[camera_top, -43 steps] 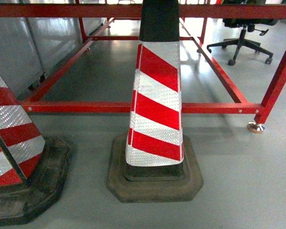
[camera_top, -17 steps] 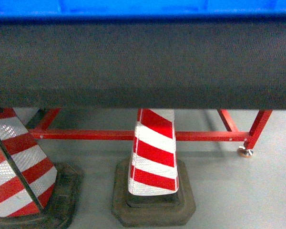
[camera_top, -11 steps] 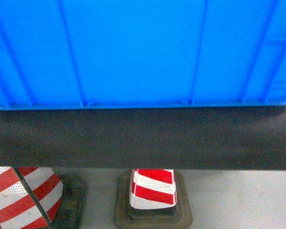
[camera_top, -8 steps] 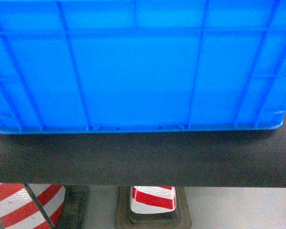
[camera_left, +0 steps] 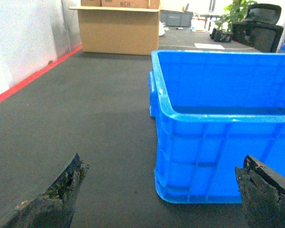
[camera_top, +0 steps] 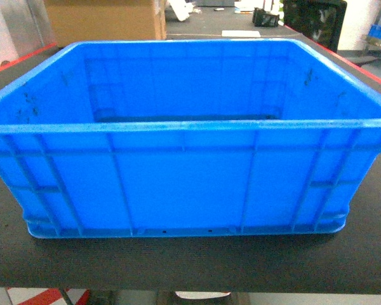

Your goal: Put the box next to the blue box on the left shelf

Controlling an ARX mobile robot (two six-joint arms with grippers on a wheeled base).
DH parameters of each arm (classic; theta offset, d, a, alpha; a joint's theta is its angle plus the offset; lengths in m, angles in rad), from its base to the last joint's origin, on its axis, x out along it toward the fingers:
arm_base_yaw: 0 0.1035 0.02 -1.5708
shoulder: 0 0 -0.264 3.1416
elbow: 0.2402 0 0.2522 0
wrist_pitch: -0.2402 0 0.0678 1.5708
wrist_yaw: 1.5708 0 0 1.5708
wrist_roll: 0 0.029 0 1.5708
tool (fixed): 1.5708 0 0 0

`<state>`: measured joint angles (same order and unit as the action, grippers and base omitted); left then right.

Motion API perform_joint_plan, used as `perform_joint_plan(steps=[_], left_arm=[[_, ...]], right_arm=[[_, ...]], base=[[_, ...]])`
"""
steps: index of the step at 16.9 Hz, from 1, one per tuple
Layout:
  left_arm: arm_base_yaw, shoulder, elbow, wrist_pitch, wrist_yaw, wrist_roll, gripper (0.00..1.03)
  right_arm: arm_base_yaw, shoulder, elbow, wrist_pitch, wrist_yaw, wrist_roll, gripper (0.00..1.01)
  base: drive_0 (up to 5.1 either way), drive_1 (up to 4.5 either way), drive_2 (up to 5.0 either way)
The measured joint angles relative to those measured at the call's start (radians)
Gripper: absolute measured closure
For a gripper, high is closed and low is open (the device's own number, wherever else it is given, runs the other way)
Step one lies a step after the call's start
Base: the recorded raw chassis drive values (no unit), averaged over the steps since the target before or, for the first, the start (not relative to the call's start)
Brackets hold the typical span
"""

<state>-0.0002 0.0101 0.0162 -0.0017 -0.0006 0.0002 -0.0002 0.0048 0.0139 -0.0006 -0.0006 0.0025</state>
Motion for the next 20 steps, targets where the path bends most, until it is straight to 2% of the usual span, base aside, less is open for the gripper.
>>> perform_joint_plan(steps=[20], left_arm=[[0.000, 0.000, 0.000, -0.004, 0.000, 0.000, 0.05]], right_arm=[[0.000, 0.000, 0.000, -0.005, 0.000, 0.000, 0.03]], base=[[0.0, 0.00, 0.0]])
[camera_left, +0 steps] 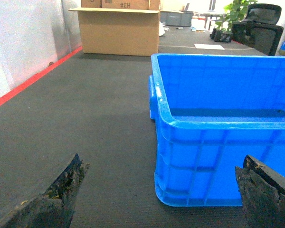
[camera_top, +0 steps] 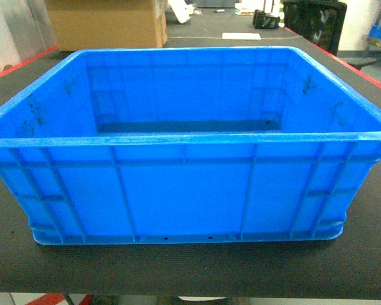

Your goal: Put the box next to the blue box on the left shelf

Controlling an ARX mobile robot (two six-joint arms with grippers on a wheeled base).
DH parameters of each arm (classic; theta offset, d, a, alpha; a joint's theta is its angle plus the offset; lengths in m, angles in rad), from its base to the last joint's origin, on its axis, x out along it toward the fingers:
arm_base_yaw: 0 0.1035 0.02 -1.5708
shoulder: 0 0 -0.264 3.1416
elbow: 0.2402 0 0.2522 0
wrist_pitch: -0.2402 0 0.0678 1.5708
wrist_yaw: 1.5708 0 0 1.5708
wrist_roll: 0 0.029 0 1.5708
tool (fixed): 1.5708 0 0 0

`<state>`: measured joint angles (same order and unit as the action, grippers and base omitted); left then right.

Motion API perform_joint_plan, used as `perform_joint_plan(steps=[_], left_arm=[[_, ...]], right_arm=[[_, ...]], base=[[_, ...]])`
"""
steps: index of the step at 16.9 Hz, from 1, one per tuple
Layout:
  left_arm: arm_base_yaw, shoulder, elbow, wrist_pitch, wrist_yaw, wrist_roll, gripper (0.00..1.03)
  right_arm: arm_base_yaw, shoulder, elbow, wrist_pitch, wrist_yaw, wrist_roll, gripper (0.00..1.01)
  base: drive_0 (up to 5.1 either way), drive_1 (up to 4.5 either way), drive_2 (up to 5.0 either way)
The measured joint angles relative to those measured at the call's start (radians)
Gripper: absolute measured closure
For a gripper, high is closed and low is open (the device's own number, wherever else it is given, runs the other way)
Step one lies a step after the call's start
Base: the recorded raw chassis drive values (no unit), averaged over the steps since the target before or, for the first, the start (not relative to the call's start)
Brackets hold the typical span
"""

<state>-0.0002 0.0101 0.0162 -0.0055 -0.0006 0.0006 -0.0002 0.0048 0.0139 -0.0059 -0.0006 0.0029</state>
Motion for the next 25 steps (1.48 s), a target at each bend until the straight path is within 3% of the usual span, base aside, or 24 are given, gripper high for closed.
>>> perform_joint_plan(steps=[18, 19, 20, 23, 24, 25], left_arm=[[0.000, 0.001, 0.000, -0.003, 0.000, 0.000, 0.05], [0.017, 0.075, 0.046, -0.136, 0.022, -0.034, 0.05], [0.052, 0.210, 0.092, -0.109, 0.050, -0.058, 0.05], [0.101, 0.597, 0.330, 0.172, 0.085, -0.093, 0.05], [0.097, 0.782, 0.453, 0.263, 0.094, -0.098, 0.05], [0.084, 0.900, 0.536, 0.268, 0.093, -0.099, 0.05]], right_arm=[[0.000, 0.002, 0.001, -0.007, 0.003, -0.001, 0.03], [0.018, 0.076, 0.034, -0.091, 0.038, -0.005, 0.03], [0.027, 0.193, 0.064, -0.041, 0.038, -0.005, 0.03], [0.060, 0.567, 0.292, 0.184, -0.012, -0.006, 0.03], [0.059, 0.757, 0.409, 0.229, -0.031, 0.001, 0.03], [0.059, 0.878, 0.492, 0.219, -0.043, 0.008, 0.03]], base=[[0.0, 0.00, 0.0], [0.0, 0.00, 0.0], [0.0, 0.00, 0.0], [0.0, 0.00, 0.0], [0.0, 0.00, 0.0], [0.0, 0.00, 0.0]])
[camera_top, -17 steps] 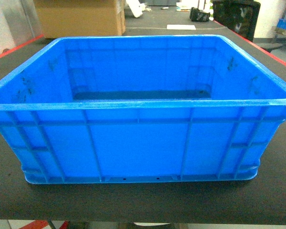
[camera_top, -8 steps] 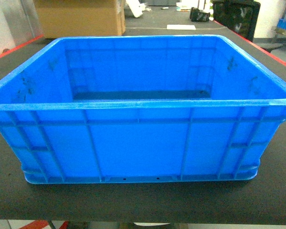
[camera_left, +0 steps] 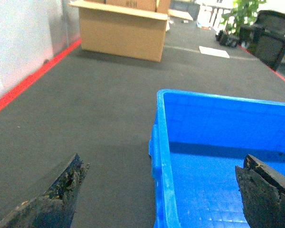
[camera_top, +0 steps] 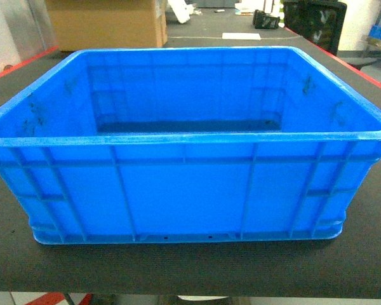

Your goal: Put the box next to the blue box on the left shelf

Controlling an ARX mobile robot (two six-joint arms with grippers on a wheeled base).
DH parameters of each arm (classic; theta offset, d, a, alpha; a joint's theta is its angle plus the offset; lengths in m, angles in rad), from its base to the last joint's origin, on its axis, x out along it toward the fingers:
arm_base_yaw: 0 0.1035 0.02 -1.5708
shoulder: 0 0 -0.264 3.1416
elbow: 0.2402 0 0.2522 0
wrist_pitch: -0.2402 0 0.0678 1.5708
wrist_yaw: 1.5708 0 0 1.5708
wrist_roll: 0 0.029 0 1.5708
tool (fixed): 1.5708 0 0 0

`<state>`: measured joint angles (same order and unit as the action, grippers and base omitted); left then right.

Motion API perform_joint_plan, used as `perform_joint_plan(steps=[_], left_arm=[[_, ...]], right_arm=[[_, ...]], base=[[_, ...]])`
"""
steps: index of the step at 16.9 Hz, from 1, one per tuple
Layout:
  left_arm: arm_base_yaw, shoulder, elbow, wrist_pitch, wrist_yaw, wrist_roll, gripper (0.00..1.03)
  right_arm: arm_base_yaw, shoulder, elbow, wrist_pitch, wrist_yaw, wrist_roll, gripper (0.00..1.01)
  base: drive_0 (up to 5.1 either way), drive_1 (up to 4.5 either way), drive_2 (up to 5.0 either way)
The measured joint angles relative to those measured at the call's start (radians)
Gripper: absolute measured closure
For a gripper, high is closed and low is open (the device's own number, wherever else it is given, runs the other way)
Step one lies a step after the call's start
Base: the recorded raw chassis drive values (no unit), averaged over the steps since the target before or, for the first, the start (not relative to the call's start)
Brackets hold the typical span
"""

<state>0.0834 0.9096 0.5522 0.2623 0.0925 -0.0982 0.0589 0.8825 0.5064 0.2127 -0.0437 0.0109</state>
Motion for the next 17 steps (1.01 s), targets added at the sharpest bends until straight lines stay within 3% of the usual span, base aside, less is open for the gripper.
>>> perform_joint_plan(steps=[2, 4, 6, 10, 17], left_arm=[[-0.045, 0.252, 0.158, -0.032, -0.008, -0.004, 0.05], [-0.101, 0.509, 0.346, -0.127, -0.068, 0.021, 0.05], [-0.121, 0.622, 0.461, -0.207, -0.098, 0.039, 0.05], [-0.129, 0.734, 0.550, -0.309, -0.156, 0.115, 0.05], [-0.137, 0.767, 0.553, -0.425, -0.118, 0.106, 0.05]], right_arm=[[0.008, 0.266, 0.188, -0.057, -0.007, 0.023, 0.03], [0.021, 0.555, 0.419, -0.169, -0.014, 0.055, 0.03], [0.041, 0.698, 0.548, -0.269, -0.026, 0.071, 0.03], [0.066, 0.818, 0.658, -0.394, -0.025, 0.084, 0.03], [0.080, 0.849, 0.668, -0.411, -0.002, 0.101, 0.03]], base=[[0.0, 0.00, 0.0], [0.0, 0.00, 0.0], [0.0, 0.00, 0.0], [0.0, 0.00, 0.0], [0.0, 0.00, 0.0]])
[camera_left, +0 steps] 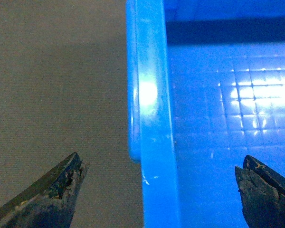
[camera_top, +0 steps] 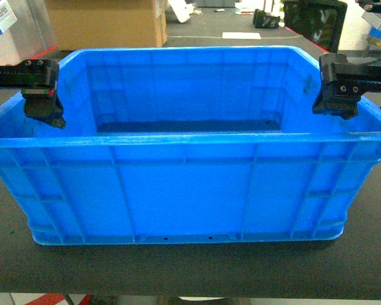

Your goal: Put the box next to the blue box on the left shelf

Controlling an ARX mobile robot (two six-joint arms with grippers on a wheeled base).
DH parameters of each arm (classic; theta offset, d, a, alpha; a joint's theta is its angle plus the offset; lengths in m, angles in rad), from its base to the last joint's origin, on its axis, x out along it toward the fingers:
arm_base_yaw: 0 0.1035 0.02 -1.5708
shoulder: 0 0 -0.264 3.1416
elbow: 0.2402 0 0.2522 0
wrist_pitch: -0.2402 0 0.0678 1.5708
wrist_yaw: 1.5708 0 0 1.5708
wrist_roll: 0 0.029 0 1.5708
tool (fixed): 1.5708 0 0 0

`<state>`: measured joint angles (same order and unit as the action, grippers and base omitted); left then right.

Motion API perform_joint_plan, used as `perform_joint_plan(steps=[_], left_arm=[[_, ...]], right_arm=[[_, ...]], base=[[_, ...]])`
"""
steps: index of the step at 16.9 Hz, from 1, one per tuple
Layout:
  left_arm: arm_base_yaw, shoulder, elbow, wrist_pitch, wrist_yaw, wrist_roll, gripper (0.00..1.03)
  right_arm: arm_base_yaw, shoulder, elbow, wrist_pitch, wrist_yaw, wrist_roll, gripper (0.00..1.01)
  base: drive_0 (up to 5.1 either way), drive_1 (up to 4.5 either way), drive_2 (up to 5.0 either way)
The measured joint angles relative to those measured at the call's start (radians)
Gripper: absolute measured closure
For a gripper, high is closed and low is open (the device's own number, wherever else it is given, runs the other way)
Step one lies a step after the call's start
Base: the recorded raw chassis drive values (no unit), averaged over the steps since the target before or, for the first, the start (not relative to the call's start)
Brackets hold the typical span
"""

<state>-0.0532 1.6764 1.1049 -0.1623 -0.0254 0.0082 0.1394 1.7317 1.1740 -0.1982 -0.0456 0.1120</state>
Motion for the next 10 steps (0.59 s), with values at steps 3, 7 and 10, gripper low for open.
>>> perform_joint_plan(steps=[3, 7, 10], left_arm=[[-0.005, 0.019, 0.006, -0.031, -0.018, 0.000, 0.13], [-0.005, 0.026, 0.011, -0.054, -0.030, -0.008, 0.54], [-0.005, 0.028, 0.011, -0.048, -0.027, -0.011, 0.85]], right_arm=[[0.005, 0.022, 0.001, -0.013, -0.001, 0.012, 0.03], [0.006, 0.034, 0.001, -0.014, -0.004, 0.026, 0.27], [0.017, 0.034, 0.001, -0.010, -0.006, 0.026, 0.59]], base=[[0.0, 0.00, 0.0], [0.0, 0.00, 0.0], [0.0, 0.00, 0.0]])
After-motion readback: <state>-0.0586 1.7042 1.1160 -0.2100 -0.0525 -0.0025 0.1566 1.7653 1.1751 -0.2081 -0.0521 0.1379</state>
